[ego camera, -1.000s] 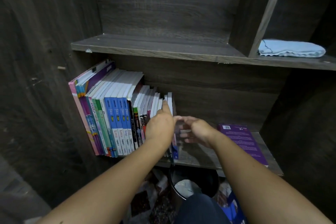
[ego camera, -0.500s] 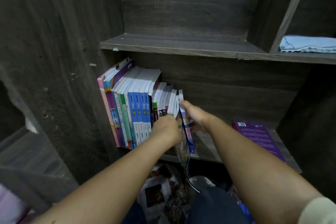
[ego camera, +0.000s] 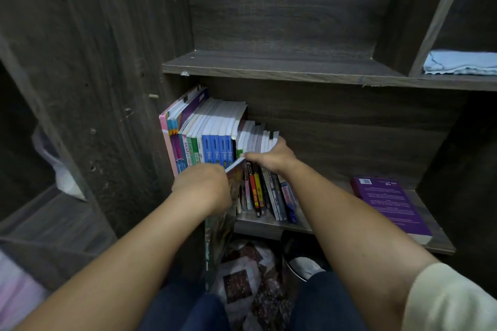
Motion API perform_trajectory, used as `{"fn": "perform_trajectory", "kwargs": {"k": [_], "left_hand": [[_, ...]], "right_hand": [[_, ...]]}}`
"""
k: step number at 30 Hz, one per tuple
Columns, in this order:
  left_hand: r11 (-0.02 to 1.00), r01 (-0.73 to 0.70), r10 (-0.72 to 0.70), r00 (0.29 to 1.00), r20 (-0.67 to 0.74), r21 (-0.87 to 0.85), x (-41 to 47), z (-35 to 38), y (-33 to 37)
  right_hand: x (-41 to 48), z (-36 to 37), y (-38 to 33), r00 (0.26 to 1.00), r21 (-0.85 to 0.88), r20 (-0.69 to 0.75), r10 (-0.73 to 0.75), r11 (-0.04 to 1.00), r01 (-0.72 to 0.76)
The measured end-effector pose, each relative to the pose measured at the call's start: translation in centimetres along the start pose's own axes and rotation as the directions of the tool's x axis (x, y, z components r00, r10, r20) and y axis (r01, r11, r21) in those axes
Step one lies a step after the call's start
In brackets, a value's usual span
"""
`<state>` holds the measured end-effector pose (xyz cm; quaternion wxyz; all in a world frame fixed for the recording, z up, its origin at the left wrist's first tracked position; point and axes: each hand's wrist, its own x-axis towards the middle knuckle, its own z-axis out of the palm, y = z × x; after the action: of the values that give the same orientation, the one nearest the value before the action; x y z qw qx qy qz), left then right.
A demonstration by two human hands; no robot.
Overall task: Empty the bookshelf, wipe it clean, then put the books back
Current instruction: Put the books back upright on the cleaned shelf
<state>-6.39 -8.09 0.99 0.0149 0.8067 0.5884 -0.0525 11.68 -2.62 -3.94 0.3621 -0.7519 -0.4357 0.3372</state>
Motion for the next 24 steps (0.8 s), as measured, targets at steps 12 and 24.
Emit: {"fn": "perform_trajectory", "kwargs": {"k": [12,24], "left_hand": [[0.993,-0.09,0.087,0.995,-0.048,-0.073,0.8,0.3,0.8],[0.966,-0.179,0.112,0.94,-0.323,-0.186,6.3,3.3,3.9]], "right_hand": [[-0.9,-2.1,0.2,0.987,-0.568,-0.156,-0.026,0.82,-0.068],[-0.4,-3.2,0.5,1.0,-0.554,0.003,0.012,0.832,-0.008]]}}
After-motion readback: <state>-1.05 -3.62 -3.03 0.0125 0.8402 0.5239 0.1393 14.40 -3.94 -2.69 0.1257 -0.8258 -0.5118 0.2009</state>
